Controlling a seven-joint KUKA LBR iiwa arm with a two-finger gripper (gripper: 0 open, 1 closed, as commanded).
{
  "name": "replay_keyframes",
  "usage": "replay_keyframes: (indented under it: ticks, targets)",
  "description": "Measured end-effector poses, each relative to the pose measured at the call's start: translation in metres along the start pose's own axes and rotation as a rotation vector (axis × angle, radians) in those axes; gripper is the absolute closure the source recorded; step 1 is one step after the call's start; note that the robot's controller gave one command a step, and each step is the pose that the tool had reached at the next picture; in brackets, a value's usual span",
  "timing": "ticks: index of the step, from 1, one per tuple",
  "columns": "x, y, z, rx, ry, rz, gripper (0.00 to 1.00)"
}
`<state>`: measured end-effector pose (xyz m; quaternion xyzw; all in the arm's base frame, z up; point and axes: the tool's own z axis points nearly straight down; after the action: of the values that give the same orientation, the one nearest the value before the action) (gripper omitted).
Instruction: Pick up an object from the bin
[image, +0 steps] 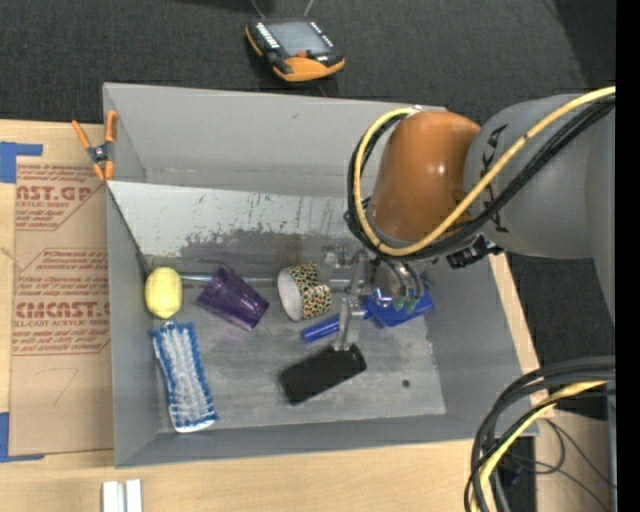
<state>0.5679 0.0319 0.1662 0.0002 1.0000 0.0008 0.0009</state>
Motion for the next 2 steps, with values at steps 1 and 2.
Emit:
replay_keyframes:
  ticks: [1, 2]
  targets:
    - [0.0, 0.0, 0.0, 0.0, 0.0, 0.0, 0.0]
    - [0.004, -0.006, 0.061, -0.003, -0.03, 0.136, 0.0]
